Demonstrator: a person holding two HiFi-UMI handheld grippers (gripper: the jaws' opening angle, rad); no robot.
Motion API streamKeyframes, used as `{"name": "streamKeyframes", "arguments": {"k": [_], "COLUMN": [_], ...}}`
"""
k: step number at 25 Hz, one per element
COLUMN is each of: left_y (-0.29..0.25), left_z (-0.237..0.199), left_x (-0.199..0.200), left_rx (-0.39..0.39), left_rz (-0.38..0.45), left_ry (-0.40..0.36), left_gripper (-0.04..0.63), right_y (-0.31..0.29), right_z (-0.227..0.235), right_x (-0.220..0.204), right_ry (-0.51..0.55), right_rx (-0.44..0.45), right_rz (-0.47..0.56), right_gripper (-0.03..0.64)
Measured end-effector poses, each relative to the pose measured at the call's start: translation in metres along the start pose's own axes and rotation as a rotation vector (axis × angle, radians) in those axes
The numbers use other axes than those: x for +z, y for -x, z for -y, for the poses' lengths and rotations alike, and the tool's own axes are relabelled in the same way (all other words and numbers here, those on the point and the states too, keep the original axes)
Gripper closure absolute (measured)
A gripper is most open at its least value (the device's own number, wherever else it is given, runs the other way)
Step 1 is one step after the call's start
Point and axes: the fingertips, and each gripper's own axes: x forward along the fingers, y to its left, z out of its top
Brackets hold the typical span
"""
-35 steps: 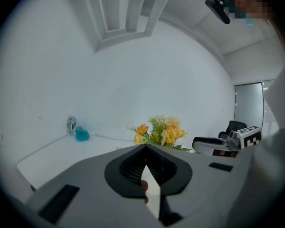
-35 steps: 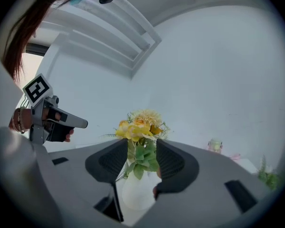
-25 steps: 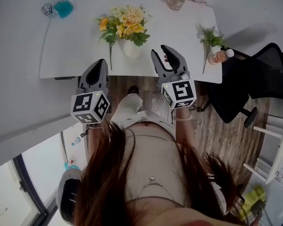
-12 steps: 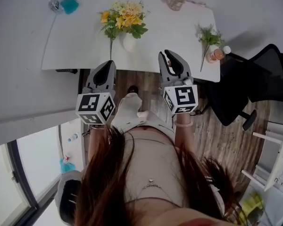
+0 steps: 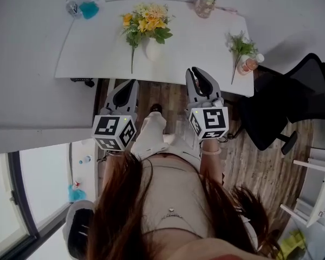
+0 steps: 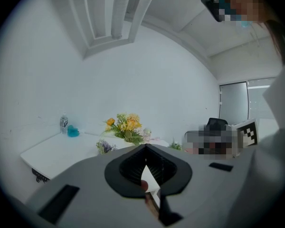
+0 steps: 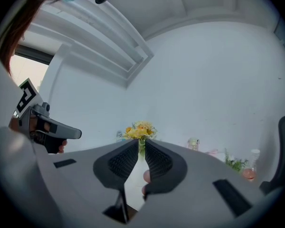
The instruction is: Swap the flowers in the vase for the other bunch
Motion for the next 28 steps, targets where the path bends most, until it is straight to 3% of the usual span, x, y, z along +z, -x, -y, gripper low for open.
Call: {"name": "streamKeyframes", "arguments": {"k": [28], "left_y": [0.04], "left_z": [0.027], "left_x": [-0.019], "left_rx": [-0.042], "left_rz": [-0.003], "left_ry": [-0.015], "left_gripper": [0.592], "right_y": [0.045], "right_z": [-0.024], "right_x": [0.0], "right_ry": [0.021], "right_rx": [-0.013], "right_rz": [-0.006], "right_gripper": [0.566]}}
